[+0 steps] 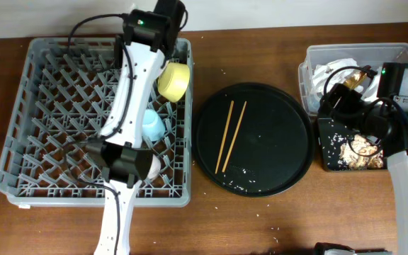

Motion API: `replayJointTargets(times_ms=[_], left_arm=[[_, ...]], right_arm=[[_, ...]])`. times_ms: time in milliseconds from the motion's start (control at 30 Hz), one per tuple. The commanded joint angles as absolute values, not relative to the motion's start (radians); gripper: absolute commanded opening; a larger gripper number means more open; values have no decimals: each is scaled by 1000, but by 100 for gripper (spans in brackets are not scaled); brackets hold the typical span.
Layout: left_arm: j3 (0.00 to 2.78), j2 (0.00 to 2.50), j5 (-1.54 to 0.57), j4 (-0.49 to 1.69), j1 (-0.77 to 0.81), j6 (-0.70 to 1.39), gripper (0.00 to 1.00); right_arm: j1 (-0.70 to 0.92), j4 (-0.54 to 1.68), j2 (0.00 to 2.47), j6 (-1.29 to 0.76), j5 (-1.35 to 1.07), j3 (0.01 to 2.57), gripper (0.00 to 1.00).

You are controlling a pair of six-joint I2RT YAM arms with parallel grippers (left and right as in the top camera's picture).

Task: Sort waste into correct bins and load items into the dishwasher rack
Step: 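Lift the white plate and carry it into the dish rack, then stand the white plate upright at the back of the rack, release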

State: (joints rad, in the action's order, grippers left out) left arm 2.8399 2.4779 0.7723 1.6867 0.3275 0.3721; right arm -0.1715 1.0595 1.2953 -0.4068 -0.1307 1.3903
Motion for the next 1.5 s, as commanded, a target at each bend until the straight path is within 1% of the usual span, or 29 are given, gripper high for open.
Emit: replayJointTargets(times_ms=[0,67,200,300,367,500,567,633,667,733,867,933,1033,1100,1300,1333,1400,1433,1467], left_arm=[[2842,2452,704,1688,260,482,0],[2843,2452,703,1683,223,486,0],[2844,2440,733,1685,211,487,0],[2840,2440,737,1684,220,582,0],[2832,2440,721,1680,223,592,0],[2820,2440,623,1676,227,630,0],[2820,2440,458,1656,227,648,0],[2820,2440,448,1671,227,648,0],[2820,2440,479,1670,227,653,0],[2821,2440,573,1688,233,748,0],[2821,2430,690,1688,263,833,0],[2821,2429,697,1688,264,846,0],[2794,2429,707,1688,264,920,0],[2742,2429,762,1688,264,974,0],[2634,2429,771,1665,264,980,0],[2625,2429,764,1658,264,980,5],[2605,2429,736,1637,264,979,43],[2603,2429,726,1636,264,979,57],[2603,2429,726,1636,264,979,66]], right_arm=[[-177,1060,1299,-398,-119,1393,99],[-177,1060,1299,-398,-118,1393,98],[-177,1060,1299,-398,-118,1393,99],[-177,1060,1299,-398,-119,1393,99],[-177,1060,1299,-398,-119,1393,99],[-177,1060,1299,-398,-118,1393,98],[-177,1060,1299,-398,-118,1393,98],[-177,1060,1299,-398,-118,1393,98],[-177,1060,1299,-398,-119,1393,99],[-177,1060,1299,-398,-119,1393,98],[-177,1060,1299,-398,-118,1393,98],[-177,1060,1299,-398,-119,1393,99],[-177,1060,1299,-398,-119,1393,98],[-177,1060,1299,-398,-119,1393,99],[-177,1060,1299,-398,-118,1393,99],[-177,1060,1299,-398,-119,1393,98],[-177,1060,1299,-398,-118,1393,99],[-177,1060,1299,-398,-118,1393,99],[-177,1060,1299,-398,-119,1393,98]])
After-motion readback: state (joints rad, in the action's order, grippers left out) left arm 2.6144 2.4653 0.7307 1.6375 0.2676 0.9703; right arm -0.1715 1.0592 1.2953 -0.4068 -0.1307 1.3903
